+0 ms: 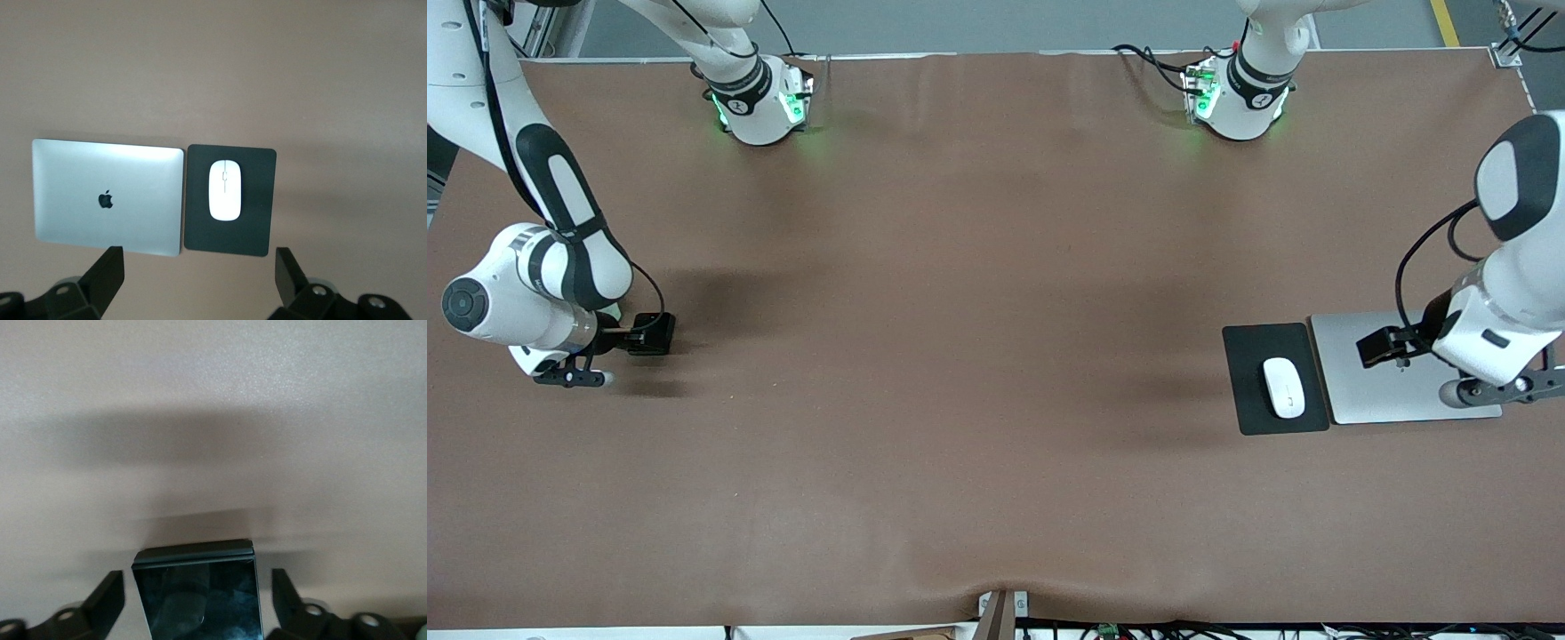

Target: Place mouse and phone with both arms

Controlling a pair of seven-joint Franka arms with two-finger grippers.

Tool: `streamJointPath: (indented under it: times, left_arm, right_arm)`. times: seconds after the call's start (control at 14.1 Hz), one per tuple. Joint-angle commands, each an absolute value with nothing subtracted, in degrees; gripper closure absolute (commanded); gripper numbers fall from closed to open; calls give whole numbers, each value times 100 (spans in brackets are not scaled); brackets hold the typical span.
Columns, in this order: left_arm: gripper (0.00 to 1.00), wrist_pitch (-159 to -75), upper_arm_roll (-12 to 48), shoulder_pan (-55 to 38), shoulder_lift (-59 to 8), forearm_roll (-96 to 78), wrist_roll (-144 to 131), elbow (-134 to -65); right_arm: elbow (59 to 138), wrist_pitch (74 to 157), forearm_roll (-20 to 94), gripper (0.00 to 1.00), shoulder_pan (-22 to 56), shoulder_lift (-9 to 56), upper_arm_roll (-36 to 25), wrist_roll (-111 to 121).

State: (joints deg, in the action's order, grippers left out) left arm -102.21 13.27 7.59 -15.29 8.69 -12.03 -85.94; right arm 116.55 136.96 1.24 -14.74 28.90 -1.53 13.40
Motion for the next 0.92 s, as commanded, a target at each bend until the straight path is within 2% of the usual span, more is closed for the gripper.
streamJointPath:
  times: [0.0, 0.35, 0.57, 0.85]
  left_arm:
    - [0, -9722, 1371, 774, -986, 686, -1002, -8640]
    - [0, -9019, 1441, 791, -300, 642, -661, -8666]
    - [0, -8807, 1398, 808, -115, 310, -413, -8692]
    - [0, -8640, 1144, 415, 236, 185, -527, -8946]
  right_arm:
    - [11454, 13597, 97, 0, -1434, 2760, -26, 1327]
    - [10942, 12552, 53, 0, -643, 2252, -44, 433]
    - [10785, 12104, 44, 0, -563, 1821, -26, 308]
    - [9785, 10533, 35, 0, -554, 1539, -26, 316]
